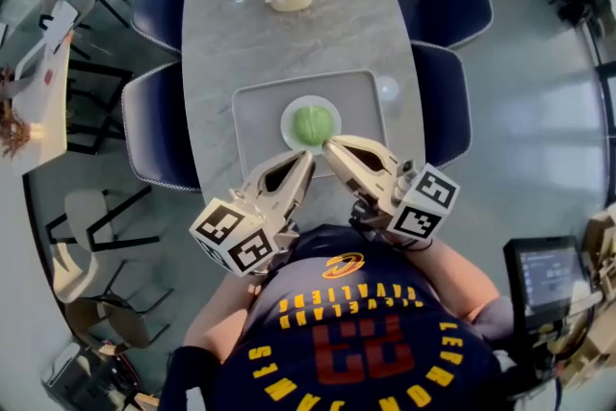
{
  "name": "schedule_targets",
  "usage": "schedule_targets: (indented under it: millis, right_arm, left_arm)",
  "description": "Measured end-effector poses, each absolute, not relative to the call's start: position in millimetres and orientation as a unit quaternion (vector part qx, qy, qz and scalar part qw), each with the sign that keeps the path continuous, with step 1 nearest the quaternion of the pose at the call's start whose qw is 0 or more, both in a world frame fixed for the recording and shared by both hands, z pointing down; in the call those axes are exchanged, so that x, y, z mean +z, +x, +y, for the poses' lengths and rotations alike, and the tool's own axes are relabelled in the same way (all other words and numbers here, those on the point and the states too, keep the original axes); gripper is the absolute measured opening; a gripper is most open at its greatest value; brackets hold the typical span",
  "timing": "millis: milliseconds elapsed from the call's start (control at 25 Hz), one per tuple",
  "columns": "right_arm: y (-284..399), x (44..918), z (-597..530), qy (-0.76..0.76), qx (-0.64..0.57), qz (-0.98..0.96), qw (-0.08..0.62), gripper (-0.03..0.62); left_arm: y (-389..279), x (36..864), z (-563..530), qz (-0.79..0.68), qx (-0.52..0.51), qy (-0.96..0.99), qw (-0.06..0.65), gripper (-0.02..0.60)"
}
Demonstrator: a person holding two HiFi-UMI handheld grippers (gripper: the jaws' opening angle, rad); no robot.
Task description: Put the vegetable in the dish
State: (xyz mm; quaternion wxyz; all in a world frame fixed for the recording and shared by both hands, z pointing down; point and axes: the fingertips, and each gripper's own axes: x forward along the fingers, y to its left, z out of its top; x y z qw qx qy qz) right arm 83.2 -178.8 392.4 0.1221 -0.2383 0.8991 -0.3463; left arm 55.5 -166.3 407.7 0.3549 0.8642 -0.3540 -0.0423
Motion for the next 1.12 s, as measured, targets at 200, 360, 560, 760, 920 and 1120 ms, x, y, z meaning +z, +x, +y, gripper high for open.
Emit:
schedule_targets:
  millis: [200,360,560,760,920,1120]
  right_arm:
    - [81.9,391.5,-178.0,-0.235,-0.343,0.902,0.120,0.005]
    - [81.2,391.5,-178.0,-0.235,-0.343,0.902,0.119,0.005]
    - [82.6,392.9,-177.8,-0.237,-0.344,0.901,0.119,0.005]
    - [82.9,393.9,-177.5,-0.238,-0.344,0.901,0.118,0.005]
    - [82.6,394.1,-177.5,-0.238,-0.345,0.900,0.118,0.005]
    - [83.0,395.2,-177.3,-0.240,-0.348,0.899,0.118,0.005]
  left_arm:
    - [56.0,407.3,-166.5,-0.354,-0.041,0.865,0.353,0.000]
    - [56.0,408.0,-166.5,-0.353,-0.042,0.865,0.354,0.000]
    - [56.2,410.0,-166.5,-0.354,-0.043,0.863,0.357,0.000]
    - [56.9,411.6,-166.3,-0.354,-0.039,0.862,0.360,0.000]
    - [56.1,412.8,-166.5,-0.356,-0.039,0.861,0.362,0.000]
    - [55.8,414.6,-165.7,-0.356,-0.042,0.860,0.362,0.000]
